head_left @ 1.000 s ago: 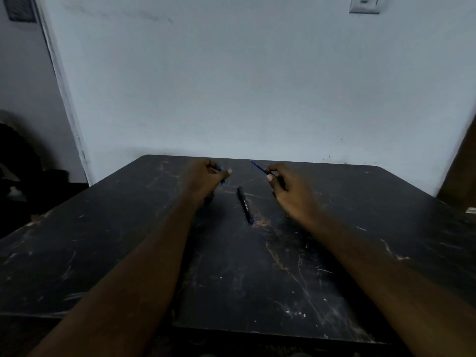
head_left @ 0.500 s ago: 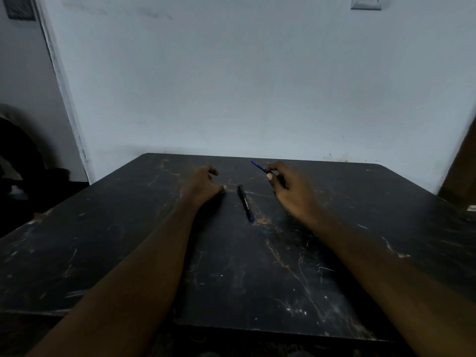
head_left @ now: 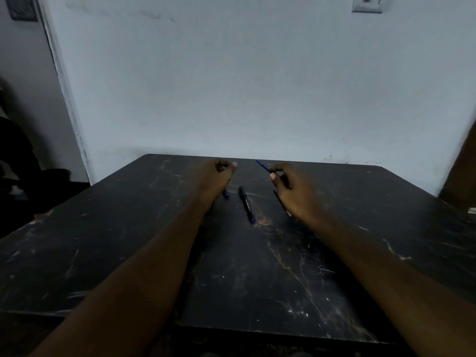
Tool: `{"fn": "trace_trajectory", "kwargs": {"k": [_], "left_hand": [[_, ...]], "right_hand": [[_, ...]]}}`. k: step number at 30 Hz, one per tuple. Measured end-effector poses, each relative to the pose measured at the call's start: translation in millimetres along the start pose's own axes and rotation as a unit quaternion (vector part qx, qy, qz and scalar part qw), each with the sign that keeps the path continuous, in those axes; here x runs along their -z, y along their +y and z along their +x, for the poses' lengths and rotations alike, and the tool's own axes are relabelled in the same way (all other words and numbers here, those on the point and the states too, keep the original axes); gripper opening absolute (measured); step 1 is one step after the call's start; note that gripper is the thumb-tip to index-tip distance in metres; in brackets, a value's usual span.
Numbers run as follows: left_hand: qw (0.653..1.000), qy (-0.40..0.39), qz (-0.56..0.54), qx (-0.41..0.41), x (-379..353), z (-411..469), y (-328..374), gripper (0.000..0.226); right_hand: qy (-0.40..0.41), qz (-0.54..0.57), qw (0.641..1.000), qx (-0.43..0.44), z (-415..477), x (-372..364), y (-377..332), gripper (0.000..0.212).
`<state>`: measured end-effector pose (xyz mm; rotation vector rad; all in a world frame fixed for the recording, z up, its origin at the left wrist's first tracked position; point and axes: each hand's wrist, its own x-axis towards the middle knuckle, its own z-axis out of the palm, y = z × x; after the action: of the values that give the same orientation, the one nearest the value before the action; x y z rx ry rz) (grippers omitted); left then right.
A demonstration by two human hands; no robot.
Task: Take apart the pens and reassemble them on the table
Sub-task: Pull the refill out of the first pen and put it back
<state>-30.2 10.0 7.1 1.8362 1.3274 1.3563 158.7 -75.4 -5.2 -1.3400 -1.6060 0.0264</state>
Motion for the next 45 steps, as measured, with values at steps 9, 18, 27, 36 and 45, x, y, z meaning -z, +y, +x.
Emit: {"fn": "trace_trajectory", "kwargs": {"k": [9,18,27,36,45], "left_hand": [[0.976,-0.136,-0.169,-0.026,-15.4,-22.8,31.8,0.028],[0.95,-0.166,0.261,-0.036,-3.0,-1.5,-10.6,0.039],[0.933,-0.126,0.33,-0.06,2.1,3.1,-19.2,0.035],[0.952,-0.077,0.296,-0.018,9.0,6.3,-25.4,0.031],[0.977,-0.049,0.204,0.023,17.4,5.3,-26.3,0.019]], "right_hand": [[-0.006,-0.003,1.0,-0.01,-0.2,-0.2,-1.4,0.013],[-0.009,-0.014,1.0,-0.016,-0.1,1.7,-0.3,0.021],[-0.015,-0.023,0.999,-0.021,-0.6,3.2,-2.7,0.025],[-0.016,-0.043,0.999,-0.013,-2.6,6.5,-6.7,0.025],[-0.028,-0.042,0.999,-0.017,-2.2,6.3,-5.9,0.026]]}}
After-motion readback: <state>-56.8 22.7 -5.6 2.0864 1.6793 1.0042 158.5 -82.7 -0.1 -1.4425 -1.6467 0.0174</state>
